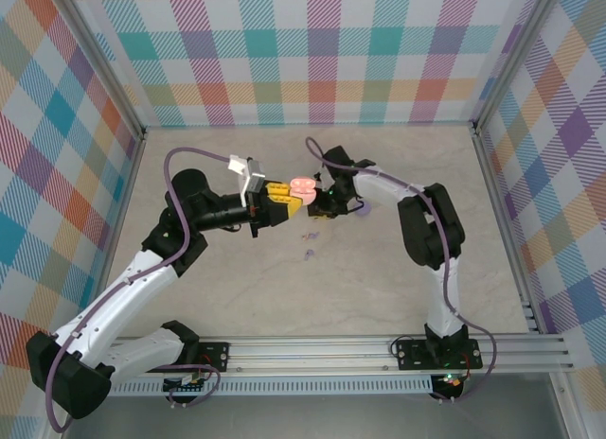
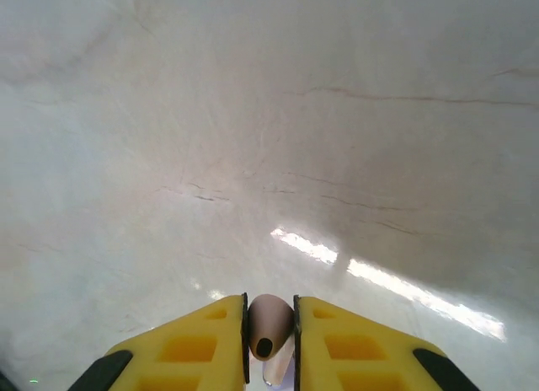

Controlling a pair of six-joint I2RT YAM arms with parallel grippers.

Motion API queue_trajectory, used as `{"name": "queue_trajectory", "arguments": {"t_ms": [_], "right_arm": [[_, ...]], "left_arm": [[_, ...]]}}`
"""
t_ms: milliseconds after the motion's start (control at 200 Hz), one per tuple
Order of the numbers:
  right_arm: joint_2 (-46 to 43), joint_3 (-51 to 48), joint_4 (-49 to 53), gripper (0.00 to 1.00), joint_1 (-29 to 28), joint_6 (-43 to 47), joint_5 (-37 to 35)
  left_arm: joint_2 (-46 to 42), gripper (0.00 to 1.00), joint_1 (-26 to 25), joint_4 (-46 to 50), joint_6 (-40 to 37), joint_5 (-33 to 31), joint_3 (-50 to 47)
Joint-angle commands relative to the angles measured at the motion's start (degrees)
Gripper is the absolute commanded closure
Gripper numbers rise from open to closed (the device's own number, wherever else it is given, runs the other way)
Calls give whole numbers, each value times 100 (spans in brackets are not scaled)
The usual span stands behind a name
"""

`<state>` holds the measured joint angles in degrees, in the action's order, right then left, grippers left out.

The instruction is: Insert wireless bluetooth earbuds into charging case

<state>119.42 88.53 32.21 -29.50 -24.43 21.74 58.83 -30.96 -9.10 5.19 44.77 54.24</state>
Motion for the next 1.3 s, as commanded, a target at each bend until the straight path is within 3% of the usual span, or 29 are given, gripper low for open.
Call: {"name": "queue_trajectory", "arguments": {"t_ms": [0, 315, 840, 1295], "right_arm": [[-537, -447, -911, 82, 198, -440, 689], [-2108, -1602, -1832, 82, 846, -787, 979], [-4511, -1802, -1943, 80, 880, -240, 857], [-5029, -1522, -2214, 79, 327, 196, 710]], "left_arm": [[82, 87, 37, -286, 240, -183, -69], [290, 88, 64, -813, 507, -317, -273], [289, 88, 51, -963, -190, -361, -434], [695, 90, -58, -715, -113, -270, -63]]}}
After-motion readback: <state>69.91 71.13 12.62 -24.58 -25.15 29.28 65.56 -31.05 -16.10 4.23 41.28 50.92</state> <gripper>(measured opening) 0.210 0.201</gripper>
